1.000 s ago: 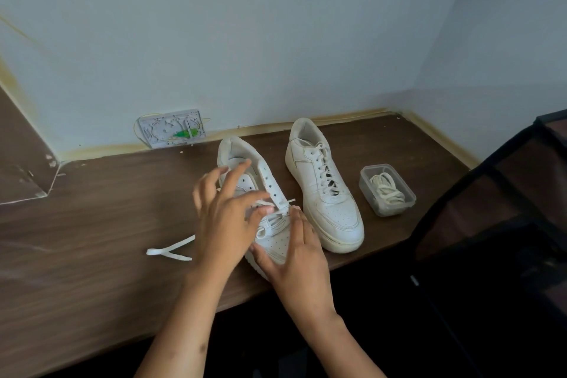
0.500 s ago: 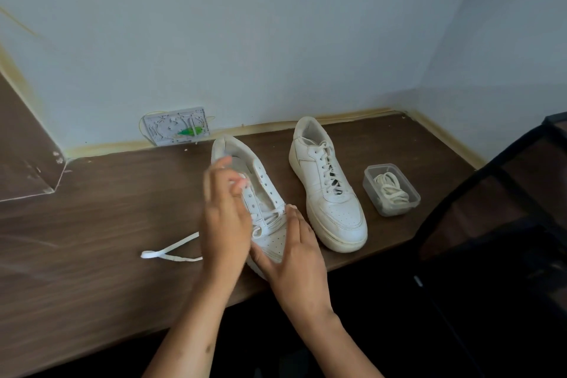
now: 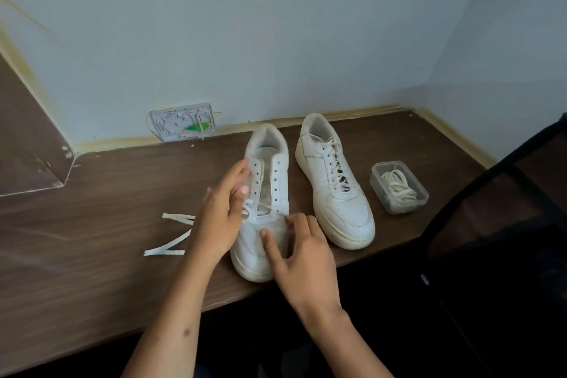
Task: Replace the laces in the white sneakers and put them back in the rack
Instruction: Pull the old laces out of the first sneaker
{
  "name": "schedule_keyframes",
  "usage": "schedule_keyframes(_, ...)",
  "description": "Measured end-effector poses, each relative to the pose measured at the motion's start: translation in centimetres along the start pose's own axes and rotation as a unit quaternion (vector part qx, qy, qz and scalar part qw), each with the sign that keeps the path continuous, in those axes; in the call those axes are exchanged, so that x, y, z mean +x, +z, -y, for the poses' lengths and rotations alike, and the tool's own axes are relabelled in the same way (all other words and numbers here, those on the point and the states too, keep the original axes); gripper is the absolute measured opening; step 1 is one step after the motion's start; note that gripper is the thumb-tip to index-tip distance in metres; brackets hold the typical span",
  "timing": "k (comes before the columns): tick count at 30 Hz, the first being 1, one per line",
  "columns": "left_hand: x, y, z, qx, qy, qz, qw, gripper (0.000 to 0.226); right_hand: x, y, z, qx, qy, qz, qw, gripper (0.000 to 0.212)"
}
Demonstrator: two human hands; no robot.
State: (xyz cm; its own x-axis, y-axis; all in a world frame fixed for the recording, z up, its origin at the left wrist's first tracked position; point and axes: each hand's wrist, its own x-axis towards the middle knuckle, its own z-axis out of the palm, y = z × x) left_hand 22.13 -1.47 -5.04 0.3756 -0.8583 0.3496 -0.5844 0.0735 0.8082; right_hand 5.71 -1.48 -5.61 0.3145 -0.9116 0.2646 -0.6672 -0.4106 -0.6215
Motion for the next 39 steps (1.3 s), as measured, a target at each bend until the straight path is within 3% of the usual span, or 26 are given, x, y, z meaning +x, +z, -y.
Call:
schedule_keyframes(5,-1.2,-1.5,-0.1,0.077,0.026,-0.095,0.992,0.029,1.2,-0.3,0.6,0.026,-0.057,-0.033,0.997,0.032)
schedule_keyframes(9,-3.2,-1.7,-0.3,0.092,-0.004,-0.099,0.991,0.012,3.1,0.4,1.2,-0.005,-0.098,-0.055,0.994,0.024)
schedule_keyframes(14,-4.6,-0.5,0.4,0.102,-0.028,-0.084,0.991,0.007,4.2,2.0,2.0,-0.064,-0.08,-0.04,0.994,0.019)
schedule_keyframes(18,-4.8,-0.1,0.1,0.082,-0.064,-0.098,0.99,0.007,5.0,2.0,2.0,0.121,-0.017,-0.023,0.992,0.002)
schedule_keyframes(21,-4.8,-0.1,0.0,0.077,-0.075,-0.099,0.989,0.008,5.4,0.2,2.2,0.324,0.103,-0.024,0.94,0.018)
schedule_keyframes(23,-4.8,-0.1,0.1,0.074,-0.074,-0.095,0.99,0.01,5.4,-0.8,2.1,0.358,0.143,-0.033,0.922,0.02)
schedule_keyframes(25,-4.7,-0.2,0.2,0.064,-0.072,-0.093,0.991,0.011,5.3,-1.0,1.9,0.324,0.131,-0.042,0.936,0.014)
schedule_keyframes(27,-4.6,-0.4,0.1,0.06,-0.07,-0.092,0.991,0.01,5.0,-1.0,1.9,0.249,0.056,-0.05,0.966,0.005)
schedule_keyframes(29,-4.6,-0.4,0.1,0.063,-0.066,-0.091,0.992,0.007,4.7,-0.3,1.7,0.124,-0.048,-0.045,0.99,0.019)
schedule_keyframes(33,-4.5,-0.2,0.1,0.082,-0.052,-0.091,0.991,0.011,4.7,1.2,1.7,-0.076,-0.089,-0.069,0.991,0.018)
schedule_keyframes(39,-4.5,0.0,0.2,0.093,-0.053,-0.084,0.991,0.012,4.9,2.0,1.7,-0.053,-0.094,-0.105,0.989,0.005)
